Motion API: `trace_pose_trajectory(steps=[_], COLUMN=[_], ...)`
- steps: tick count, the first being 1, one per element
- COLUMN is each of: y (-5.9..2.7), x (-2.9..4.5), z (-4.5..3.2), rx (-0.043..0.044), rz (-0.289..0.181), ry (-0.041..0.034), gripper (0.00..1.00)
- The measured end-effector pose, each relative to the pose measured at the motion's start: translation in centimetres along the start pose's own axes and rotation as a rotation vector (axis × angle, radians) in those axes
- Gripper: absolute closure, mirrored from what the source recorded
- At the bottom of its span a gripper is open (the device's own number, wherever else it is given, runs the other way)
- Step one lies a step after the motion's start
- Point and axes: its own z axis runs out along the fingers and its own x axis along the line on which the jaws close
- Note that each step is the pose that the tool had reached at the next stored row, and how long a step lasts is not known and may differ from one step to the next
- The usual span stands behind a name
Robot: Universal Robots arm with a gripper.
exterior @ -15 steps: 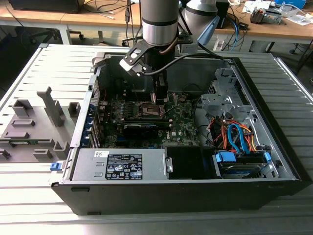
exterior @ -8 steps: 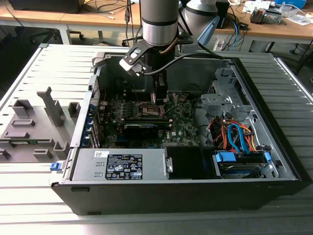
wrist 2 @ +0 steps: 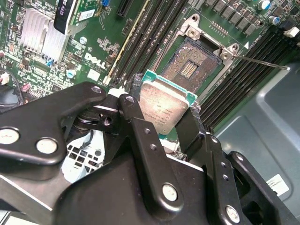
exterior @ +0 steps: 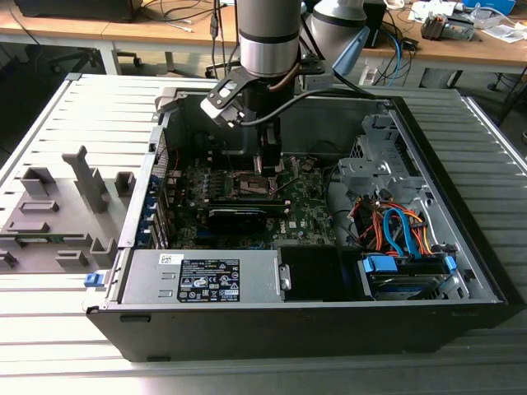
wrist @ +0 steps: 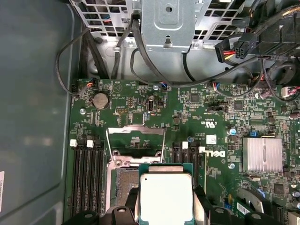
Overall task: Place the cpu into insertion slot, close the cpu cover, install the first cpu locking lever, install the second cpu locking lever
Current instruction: 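Place the cpu into insertion slot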
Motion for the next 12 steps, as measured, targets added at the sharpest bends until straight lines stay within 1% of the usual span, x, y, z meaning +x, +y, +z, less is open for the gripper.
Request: trace_pose_trajectory(steps=[12], y=[0.00], x=[0.00], z=[0.00], rx=[0.0009], rz=[0.022], ry=[-0.0024], gripper=[0.46])
